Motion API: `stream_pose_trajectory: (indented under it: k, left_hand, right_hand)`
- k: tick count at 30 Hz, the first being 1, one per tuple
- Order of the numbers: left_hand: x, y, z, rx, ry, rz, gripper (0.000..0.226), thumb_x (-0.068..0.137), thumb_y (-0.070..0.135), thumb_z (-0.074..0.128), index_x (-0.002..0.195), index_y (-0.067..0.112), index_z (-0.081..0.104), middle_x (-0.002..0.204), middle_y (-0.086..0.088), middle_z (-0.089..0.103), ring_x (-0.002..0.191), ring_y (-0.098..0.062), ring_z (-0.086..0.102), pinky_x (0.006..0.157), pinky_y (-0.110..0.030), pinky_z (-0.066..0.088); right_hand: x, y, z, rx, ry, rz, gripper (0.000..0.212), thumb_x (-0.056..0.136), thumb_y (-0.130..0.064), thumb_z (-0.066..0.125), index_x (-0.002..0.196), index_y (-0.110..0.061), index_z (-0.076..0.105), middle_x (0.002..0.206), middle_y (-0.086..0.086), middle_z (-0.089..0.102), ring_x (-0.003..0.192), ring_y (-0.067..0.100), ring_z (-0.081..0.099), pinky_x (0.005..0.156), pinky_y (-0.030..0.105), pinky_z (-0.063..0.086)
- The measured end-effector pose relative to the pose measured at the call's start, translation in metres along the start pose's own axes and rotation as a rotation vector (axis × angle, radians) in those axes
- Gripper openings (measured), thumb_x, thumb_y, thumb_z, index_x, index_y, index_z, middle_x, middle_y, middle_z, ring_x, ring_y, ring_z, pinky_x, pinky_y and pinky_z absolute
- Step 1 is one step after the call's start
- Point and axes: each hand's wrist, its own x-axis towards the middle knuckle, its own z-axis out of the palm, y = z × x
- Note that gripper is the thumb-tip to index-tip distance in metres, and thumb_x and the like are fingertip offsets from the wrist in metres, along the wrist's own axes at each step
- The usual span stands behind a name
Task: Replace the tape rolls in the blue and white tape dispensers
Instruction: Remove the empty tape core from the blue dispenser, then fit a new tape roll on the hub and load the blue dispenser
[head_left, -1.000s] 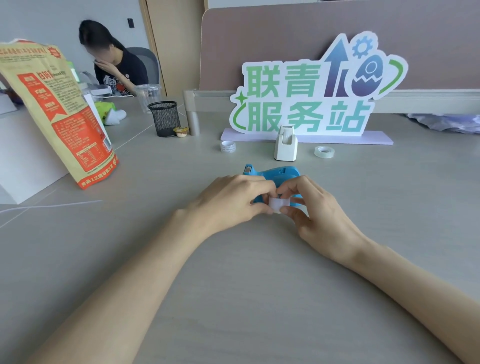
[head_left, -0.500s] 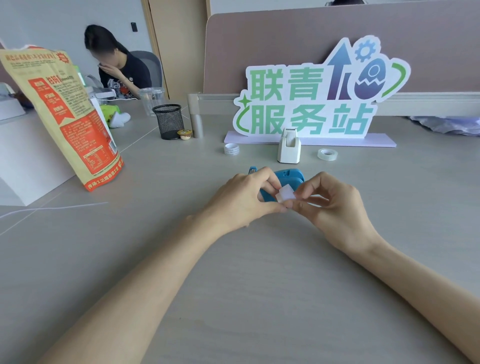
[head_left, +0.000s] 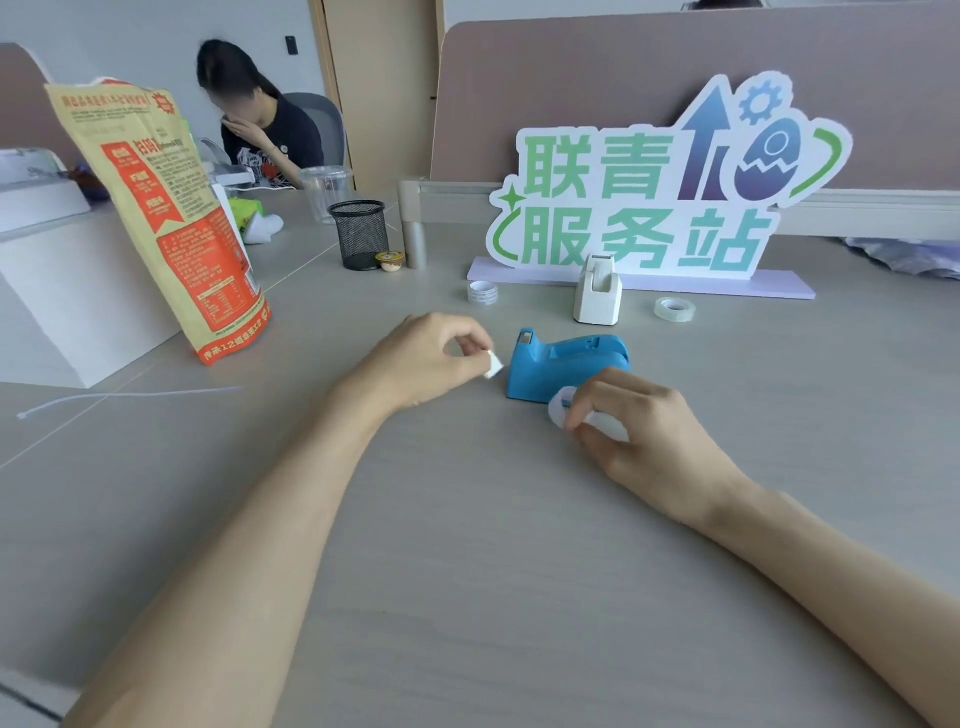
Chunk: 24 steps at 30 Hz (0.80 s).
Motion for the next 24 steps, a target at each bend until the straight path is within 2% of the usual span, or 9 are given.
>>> stream_pose_trajectory:
  k: [1,4,8,11,14,17,21,24]
  left_hand:
    - [0.0,-0.009,0.001,0.084,0.022,-0.022,0.012,0.078,0.037,0.063,0.088,0.033,0.069,0.087,0.016,0.064,0.06,0.005,0.052,0.062,-0.024,0.041]
    - [0.001,-0.028,0.005,0.152,0.066,-0.041,0.012,0.079,0.037,0.061,0.089,0.033,0.067,0.09,0.014,0.062,0.072,-0.003,0.054,0.068,-0.028,0.043]
    - [0.002,-0.034,0.012,0.212,0.109,0.001,0.019,0.082,0.034,0.057,0.099,0.039,0.064,0.096,0.019,0.059,0.069,0.005,0.05,0.065,-0.026,0.036]
    - [0.002,-0.036,0.019,0.132,0.183,-0.014,0.021,0.085,0.036,0.054,0.103,0.038,0.065,0.096,0.022,0.064,0.067,0.003,0.053,0.069,-0.025,0.041]
    - [0.008,-0.039,0.022,0.122,0.283,-0.025,0.023,0.09,0.027,0.048,0.102,0.03,0.067,0.102,0.014,0.069,0.083,-0.013,0.061,0.078,-0.03,0.048]
    - [0.021,-0.043,0.022,0.245,0.365,-0.053,0.02,0.092,0.021,0.044,0.097,0.022,0.063,0.103,0.002,0.07,0.092,-0.028,0.062,0.075,-0.036,0.049]
    - [0.061,-0.059,0.025,0.34,0.321,-0.037,0.024,0.095,0.015,0.04,0.108,0.02,0.06,0.109,0.002,0.068,0.105,-0.027,0.057,0.078,-0.037,0.048]
    - [0.097,-0.075,0.031,0.327,0.215,0.006,0.03,0.096,0.015,0.044,0.122,0.018,0.058,0.123,-0.007,0.06,0.117,-0.032,0.051,0.095,-0.04,0.043]
  right_hand:
    - [0.002,0.0,0.004,-0.054,-0.031,-0.048,0.013,0.084,-0.002,0.066,0.083,-0.016,0.065,0.09,-0.001,0.064,0.08,0.023,0.063,0.07,0.037,0.054]
    - [0.008,-0.001,0.011,-0.092,-0.064,-0.113,0.011,0.086,-0.003,0.064,0.086,-0.015,0.064,0.092,0.0,0.064,0.085,0.025,0.062,0.068,0.038,0.052]
    - [0.01,-0.001,0.011,-0.084,-0.042,-0.118,0.007,0.088,-0.008,0.064,0.086,-0.015,0.065,0.093,-0.002,0.062,0.087,0.022,0.06,0.069,0.038,0.053]
    - [0.01,-0.002,0.009,-0.068,-0.023,-0.108,0.004,0.086,-0.012,0.065,0.087,-0.016,0.065,0.096,-0.002,0.061,0.087,0.021,0.06,0.071,0.037,0.053]
    - [0.012,-0.001,0.011,-0.09,-0.024,-0.107,0.003,0.087,-0.017,0.064,0.09,-0.017,0.065,0.096,-0.005,0.061,0.087,0.019,0.059,0.069,0.034,0.052]
    - [0.014,0.0,0.015,-0.123,-0.028,-0.099,0.009,0.088,-0.024,0.06,0.095,-0.021,0.066,0.097,-0.009,0.061,0.09,0.016,0.059,0.065,0.035,0.054]
    - [0.012,0.002,0.018,-0.132,-0.025,-0.1,0.014,0.089,-0.027,0.057,0.099,-0.023,0.066,0.098,-0.012,0.061,0.089,0.015,0.059,0.06,0.035,0.054]
    - [0.012,0.003,0.019,-0.145,-0.019,-0.106,0.01,0.089,-0.026,0.059,0.096,-0.024,0.065,0.097,-0.012,0.061,0.088,0.015,0.059,0.06,0.034,0.054]
